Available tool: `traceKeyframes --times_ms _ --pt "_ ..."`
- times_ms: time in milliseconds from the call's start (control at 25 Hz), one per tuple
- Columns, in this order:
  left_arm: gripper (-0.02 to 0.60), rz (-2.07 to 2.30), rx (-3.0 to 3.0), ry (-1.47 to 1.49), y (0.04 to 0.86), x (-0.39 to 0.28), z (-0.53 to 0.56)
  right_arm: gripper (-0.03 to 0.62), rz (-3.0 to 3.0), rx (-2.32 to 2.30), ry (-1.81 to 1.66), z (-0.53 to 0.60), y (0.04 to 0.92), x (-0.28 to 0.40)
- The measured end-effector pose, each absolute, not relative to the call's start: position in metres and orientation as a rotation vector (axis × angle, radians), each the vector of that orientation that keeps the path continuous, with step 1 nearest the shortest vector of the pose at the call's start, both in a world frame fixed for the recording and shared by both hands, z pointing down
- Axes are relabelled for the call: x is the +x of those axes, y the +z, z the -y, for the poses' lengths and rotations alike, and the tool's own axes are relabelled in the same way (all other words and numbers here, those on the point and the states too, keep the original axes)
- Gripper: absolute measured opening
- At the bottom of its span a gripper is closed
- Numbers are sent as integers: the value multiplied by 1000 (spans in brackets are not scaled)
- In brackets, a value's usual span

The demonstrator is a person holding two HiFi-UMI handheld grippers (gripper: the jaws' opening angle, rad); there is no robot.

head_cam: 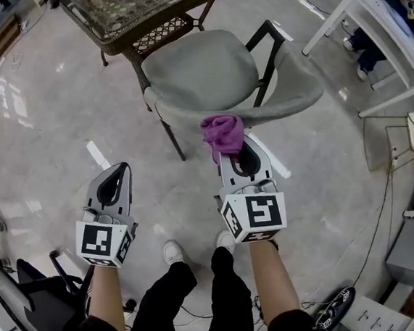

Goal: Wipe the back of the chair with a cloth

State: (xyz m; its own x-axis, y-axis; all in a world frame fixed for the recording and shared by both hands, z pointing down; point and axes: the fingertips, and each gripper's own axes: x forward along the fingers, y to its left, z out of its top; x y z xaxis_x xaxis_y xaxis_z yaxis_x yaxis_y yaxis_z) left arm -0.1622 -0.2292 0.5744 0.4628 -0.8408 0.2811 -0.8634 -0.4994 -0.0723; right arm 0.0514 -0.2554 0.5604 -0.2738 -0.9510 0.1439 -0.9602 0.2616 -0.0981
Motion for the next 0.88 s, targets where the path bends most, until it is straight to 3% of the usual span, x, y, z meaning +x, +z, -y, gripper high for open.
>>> traceKeyframes --times_ms 560,880 --pt "9 1430 2674 476 581 -105 231 96 2360 2014 224 249 548 135" --pt "9 1452 2669 488 596 -113 235 95 2196 2237 207 238 558 194"
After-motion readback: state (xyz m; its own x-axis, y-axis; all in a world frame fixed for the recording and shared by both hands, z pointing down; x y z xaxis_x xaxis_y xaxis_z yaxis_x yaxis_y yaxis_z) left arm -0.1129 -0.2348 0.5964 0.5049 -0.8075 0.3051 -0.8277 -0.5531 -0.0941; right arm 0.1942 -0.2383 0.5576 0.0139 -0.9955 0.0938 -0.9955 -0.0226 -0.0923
